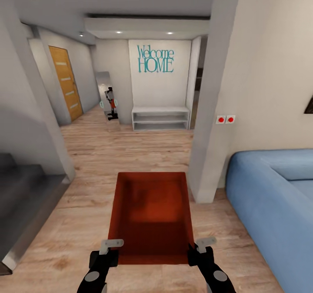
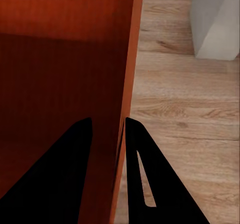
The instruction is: Move the two storage containers from the living room to the garage. In the garage, place one container on the floor and stack the other container on top of it (either order is fine).
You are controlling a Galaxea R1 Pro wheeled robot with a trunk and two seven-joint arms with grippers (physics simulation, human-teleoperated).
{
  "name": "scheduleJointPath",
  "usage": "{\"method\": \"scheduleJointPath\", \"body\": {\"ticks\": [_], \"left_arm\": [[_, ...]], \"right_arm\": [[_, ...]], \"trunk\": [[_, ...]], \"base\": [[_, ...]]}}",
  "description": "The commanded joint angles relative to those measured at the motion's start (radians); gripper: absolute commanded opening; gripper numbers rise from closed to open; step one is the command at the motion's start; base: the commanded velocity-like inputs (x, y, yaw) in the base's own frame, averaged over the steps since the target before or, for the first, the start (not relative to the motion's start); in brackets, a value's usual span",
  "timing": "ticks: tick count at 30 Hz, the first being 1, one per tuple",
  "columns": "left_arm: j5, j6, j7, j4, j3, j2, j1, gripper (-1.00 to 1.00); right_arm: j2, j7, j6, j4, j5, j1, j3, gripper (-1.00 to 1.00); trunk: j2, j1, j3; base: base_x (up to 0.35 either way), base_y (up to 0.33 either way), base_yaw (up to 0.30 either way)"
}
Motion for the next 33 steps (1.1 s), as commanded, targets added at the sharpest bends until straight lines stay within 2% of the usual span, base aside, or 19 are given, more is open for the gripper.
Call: {"method": "scheduleJointPath", "body": {"ticks": [1, 25, 33], "left_arm": [[-0.024, 0.009, 0.009, -0.004, 0.029, 0.000, -0.001, -1.00], [-0.024, 0.009, 0.008, -0.004, 0.036, 0.001, -0.001, -1.00], [-0.024, 0.009, 0.008, -0.004, 0.036, 0.001, -0.002, -1.00]], "right_arm": [[0.000, 0.006, 0.007, -0.002, 0.006, 0.000, -0.001, -1.00], [0.000, 0.006, 0.005, -0.002, 0.006, 0.000, -0.001, -1.00], [0.000, 0.006, 0.005, -0.002, 0.006, -0.001, -0.001, -1.00]], "trunk": [[-0.002, 0.001, -0.002], [-0.002, 0.001, -0.003], [-0.002, 0.001, -0.010]], "base": [[0.311, 0.025, 0.010], [0.312, 0.001, 0.001], [0.312, 0.000, 0.160]]}}
